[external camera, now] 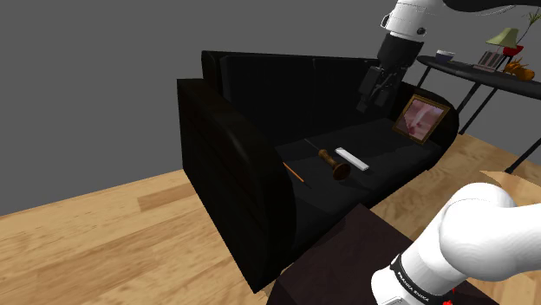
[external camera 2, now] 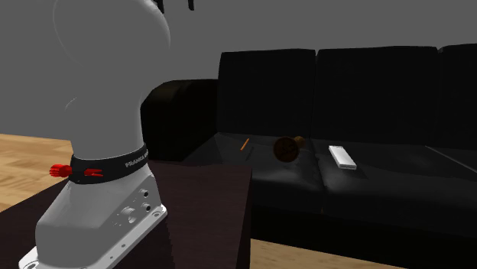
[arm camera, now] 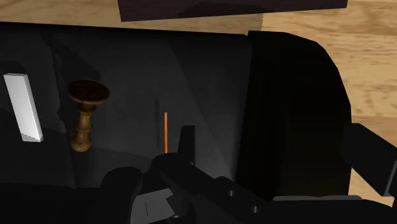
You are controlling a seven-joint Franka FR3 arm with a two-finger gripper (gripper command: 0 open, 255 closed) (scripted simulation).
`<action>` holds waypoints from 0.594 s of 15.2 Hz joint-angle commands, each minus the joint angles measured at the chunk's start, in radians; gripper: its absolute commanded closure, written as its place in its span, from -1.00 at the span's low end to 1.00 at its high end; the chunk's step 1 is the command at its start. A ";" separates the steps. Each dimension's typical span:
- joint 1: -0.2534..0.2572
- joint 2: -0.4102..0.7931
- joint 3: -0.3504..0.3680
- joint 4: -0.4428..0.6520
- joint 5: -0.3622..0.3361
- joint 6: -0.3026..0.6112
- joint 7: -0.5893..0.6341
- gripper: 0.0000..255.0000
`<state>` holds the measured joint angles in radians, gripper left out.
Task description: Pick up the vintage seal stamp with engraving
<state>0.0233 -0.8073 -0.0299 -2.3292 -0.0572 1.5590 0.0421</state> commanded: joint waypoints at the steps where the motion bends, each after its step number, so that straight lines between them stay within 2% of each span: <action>1: 0.000 0.000 0.000 0.000 0.000 0.000 0.000 -1.00; 9: -0.048 0.121 -0.093 -0.116 -0.080 0.238 -0.058 -1.00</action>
<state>-0.0184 -0.6977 -0.1116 -2.4286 -0.1273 1.7663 -0.0094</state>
